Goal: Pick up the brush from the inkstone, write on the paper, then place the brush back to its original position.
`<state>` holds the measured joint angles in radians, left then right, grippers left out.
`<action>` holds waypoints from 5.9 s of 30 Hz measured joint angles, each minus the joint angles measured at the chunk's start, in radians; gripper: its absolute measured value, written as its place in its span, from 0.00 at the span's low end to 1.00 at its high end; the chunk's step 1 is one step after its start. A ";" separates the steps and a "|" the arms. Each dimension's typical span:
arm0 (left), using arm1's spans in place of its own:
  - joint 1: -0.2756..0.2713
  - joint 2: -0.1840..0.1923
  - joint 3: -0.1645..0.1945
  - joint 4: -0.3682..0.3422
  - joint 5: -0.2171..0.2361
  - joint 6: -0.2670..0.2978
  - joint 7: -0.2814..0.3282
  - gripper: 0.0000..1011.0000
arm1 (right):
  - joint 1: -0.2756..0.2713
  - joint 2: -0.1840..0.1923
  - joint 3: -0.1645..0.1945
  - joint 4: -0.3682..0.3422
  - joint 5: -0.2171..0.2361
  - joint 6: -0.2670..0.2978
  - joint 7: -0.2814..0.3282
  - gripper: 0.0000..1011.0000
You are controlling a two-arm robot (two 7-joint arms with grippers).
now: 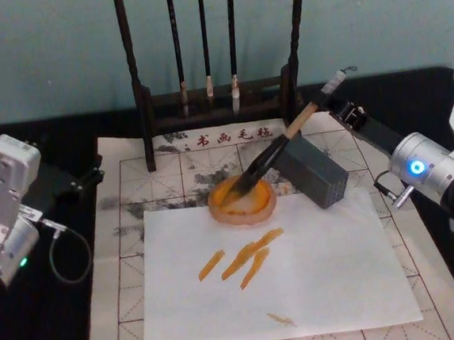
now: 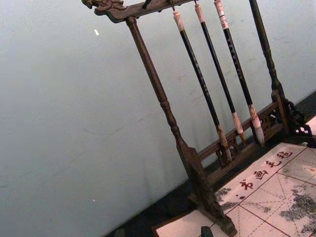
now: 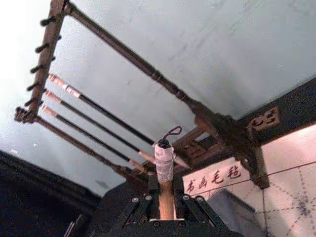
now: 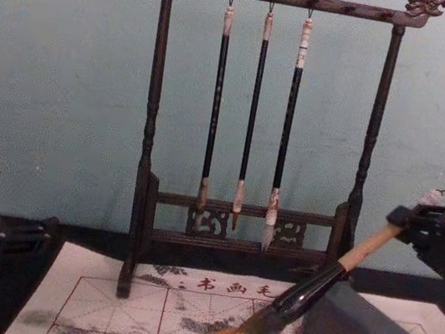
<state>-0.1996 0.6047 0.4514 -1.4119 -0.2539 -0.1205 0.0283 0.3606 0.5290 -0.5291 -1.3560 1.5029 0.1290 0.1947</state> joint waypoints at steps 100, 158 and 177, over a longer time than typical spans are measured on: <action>0.000 0.000 0.000 0.000 0.000 0.000 0.000 0.99 | -0.050 -0.029 0.052 0.013 -0.052 0.023 -0.087 0.20; 0.000 0.000 0.000 0.000 0.000 0.000 0.000 0.99 | -0.051 -0.029 0.054 0.011 -0.055 0.021 -0.083 0.99; 0.000 0.000 0.000 0.000 0.000 0.000 0.000 0.99 | -0.145 0.086 0.065 -0.054 -0.300 -0.166 0.028 0.99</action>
<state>-0.1995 0.6047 0.4514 -1.4120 -0.2539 -0.1205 0.0283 0.2153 0.6148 -0.4636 -1.4102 1.2034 -0.0374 0.2227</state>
